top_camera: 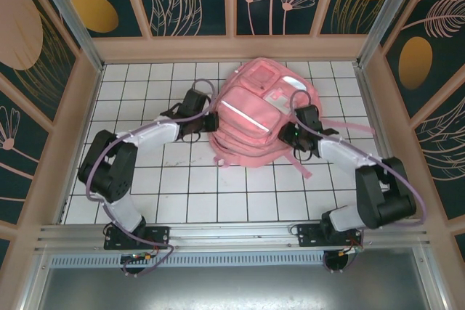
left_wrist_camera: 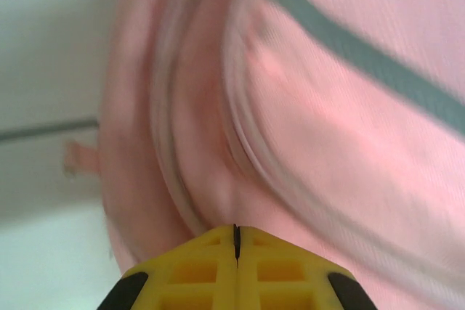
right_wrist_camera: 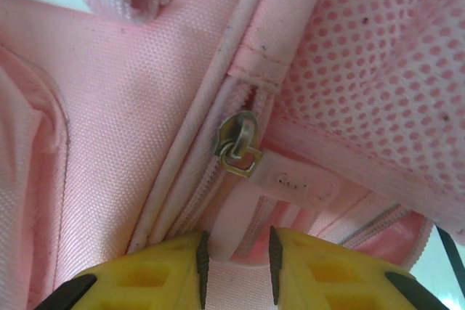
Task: Pack the student bag
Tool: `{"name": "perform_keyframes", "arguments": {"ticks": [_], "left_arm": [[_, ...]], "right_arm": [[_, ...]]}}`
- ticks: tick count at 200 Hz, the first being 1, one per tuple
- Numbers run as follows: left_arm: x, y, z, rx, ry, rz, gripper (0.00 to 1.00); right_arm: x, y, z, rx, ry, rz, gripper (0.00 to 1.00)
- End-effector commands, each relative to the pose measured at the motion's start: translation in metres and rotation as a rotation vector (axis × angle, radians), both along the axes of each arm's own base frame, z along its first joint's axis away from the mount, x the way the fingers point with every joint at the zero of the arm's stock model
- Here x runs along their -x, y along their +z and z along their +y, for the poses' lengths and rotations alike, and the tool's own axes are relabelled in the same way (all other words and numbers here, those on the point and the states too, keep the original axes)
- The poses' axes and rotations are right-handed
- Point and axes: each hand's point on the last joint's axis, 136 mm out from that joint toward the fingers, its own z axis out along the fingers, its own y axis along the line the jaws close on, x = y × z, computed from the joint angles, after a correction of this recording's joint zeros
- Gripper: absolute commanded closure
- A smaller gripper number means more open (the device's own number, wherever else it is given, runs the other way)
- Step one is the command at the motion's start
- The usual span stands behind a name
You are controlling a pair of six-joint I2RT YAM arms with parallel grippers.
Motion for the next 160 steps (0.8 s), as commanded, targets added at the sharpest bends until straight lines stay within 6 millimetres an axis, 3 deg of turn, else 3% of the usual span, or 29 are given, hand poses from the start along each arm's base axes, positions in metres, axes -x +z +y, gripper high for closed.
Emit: {"name": "perform_keyframes", "arguments": {"ticks": [1,17,42,74,76,103,133,143,160], "left_arm": [[0.054,-0.007,-0.021,0.016,-0.035,0.085,1.00],[0.080,-0.011,-0.038,0.039,-0.049,0.106,1.00],[0.094,-0.006,-0.060,0.101,-0.042,0.122,1.00],[0.084,0.018,-0.058,0.099,-0.005,0.070,0.97],[0.080,0.028,-0.060,0.105,-0.003,0.049,0.96],[0.059,0.067,-0.046,0.057,0.049,-0.046,0.87],[0.029,0.099,-0.015,0.074,0.147,-0.095,0.70],[0.018,0.105,-0.001,0.075,0.188,-0.113,0.62],[-0.003,0.110,0.021,0.051,0.244,-0.125,0.59]], "right_arm": [[-0.037,0.003,-0.002,0.074,0.055,-0.064,0.70],[-0.057,0.003,-0.007,0.101,0.053,-0.064,0.70],[-0.079,0.011,-0.014,0.107,0.046,-0.069,0.70],[-0.084,0.038,-0.017,0.114,0.039,-0.109,0.67],[-0.083,0.040,-0.017,0.113,0.038,-0.113,0.66],[-0.072,0.076,-0.008,0.095,0.036,-0.184,0.65],[-0.057,0.113,0.032,0.052,0.112,-0.274,0.65],[-0.055,0.122,0.052,0.038,0.152,-0.295,0.65],[-0.056,0.129,0.092,-0.015,0.236,-0.302,0.65]]}}
